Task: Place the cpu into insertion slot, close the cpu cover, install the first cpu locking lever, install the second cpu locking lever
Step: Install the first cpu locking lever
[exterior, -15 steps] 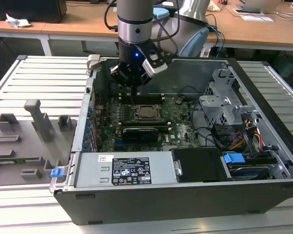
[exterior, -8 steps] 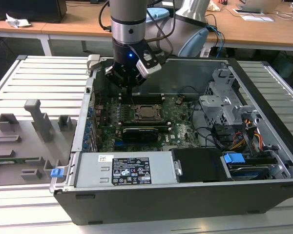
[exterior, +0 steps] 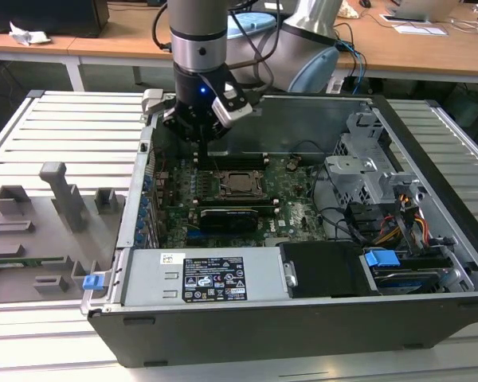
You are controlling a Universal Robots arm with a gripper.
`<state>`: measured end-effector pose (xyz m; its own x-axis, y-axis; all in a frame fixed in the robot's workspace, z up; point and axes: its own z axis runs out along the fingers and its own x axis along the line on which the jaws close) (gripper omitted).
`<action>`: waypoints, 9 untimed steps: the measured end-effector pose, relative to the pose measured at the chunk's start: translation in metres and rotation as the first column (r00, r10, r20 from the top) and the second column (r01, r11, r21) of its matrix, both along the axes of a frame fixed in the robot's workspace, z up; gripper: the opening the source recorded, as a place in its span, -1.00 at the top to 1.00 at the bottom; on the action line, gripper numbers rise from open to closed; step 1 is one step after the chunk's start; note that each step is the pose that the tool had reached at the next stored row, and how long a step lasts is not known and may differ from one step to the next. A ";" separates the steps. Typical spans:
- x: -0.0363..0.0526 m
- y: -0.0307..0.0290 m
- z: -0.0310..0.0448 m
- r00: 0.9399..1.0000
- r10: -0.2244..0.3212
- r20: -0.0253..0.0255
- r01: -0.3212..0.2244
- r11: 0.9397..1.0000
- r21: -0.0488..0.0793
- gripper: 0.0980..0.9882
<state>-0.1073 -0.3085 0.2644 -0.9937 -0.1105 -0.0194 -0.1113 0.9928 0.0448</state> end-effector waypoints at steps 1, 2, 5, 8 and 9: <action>-0.0001 0.0012 -0.0004 1.000 0.000 0.000 0.000 1.000 0.000 0.98; -0.0001 0.0024 -0.0008 1.000 0.000 0.000 0.000 1.000 0.000 0.98; -0.0004 0.0064 -0.0022 1.000 0.000 0.000 0.000 1.000 0.000 0.98; -0.0004 0.0114 -0.0032 1.000 0.000 0.000 0.000 1.000 0.000 0.98; -0.0004 0.0127 -0.0032 1.000 0.000 0.000 0.000 1.000 0.000 0.98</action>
<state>-0.1077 -0.2958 0.2611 -0.9937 -0.1103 -0.0194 -0.1110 0.9928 0.0444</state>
